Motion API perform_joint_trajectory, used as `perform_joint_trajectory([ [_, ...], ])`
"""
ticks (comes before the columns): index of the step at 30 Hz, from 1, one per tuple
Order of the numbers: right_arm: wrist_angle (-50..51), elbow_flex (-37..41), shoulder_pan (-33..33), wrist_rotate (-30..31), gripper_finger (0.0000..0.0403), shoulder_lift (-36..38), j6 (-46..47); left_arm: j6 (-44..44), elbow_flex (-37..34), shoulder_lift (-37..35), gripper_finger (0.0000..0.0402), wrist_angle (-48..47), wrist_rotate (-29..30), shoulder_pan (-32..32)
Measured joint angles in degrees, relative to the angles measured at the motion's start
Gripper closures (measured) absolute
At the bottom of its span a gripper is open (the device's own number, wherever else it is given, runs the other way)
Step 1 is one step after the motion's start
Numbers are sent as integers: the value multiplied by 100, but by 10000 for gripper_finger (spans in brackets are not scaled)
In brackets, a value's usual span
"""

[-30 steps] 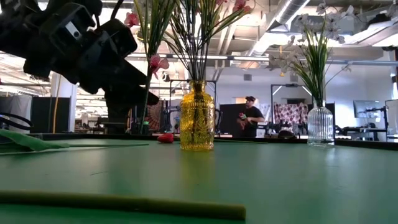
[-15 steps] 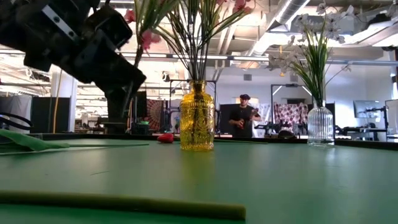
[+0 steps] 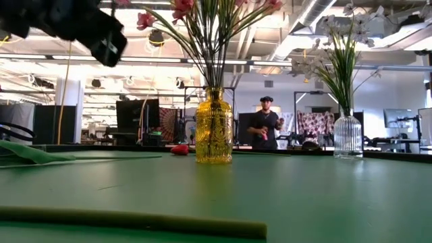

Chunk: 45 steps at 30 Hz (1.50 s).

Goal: Sort flowers into vase by color
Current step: Put the white flowers into the top transparent vase

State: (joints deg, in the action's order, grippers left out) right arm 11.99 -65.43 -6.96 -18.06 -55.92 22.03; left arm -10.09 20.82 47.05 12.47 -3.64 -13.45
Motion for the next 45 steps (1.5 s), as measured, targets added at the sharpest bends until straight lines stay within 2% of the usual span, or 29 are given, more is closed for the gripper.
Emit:
perform_joint_trajectory([
  [5,-2,0,0,0,184,0,-1,-49,0,-1065,401,-317,102,-2],
  [11,-44,0,0,0,184,0,-1,37,0,-2079,401,-757,783,0],
  [14,-50,0,0,0,184,0,-1,59,0,-2497,401,-894,935,0],
  [19,-59,0,-1,2,184,0,-1,101,139,-2998,401,-878,897,0],
  [22,-63,0,0,2,184,0,-1,441,412,-3226,401,-885,877,-1],
  [27,-66,0,0,2,184,0,-5,1201,1030,-3481,401,-850,1499,-2],
  [35,-117,0,0,8,184,1,-4,2227,1794,-3151,401,-538,3289,0],
  [41,-448,0,90,48,184,0,-184,2483,2474,-2059,401,-516,3986,12],
  [45,-761,0,277,63,184,-1,-536,2529,3210,-1107,401,-955,4026,221],
])
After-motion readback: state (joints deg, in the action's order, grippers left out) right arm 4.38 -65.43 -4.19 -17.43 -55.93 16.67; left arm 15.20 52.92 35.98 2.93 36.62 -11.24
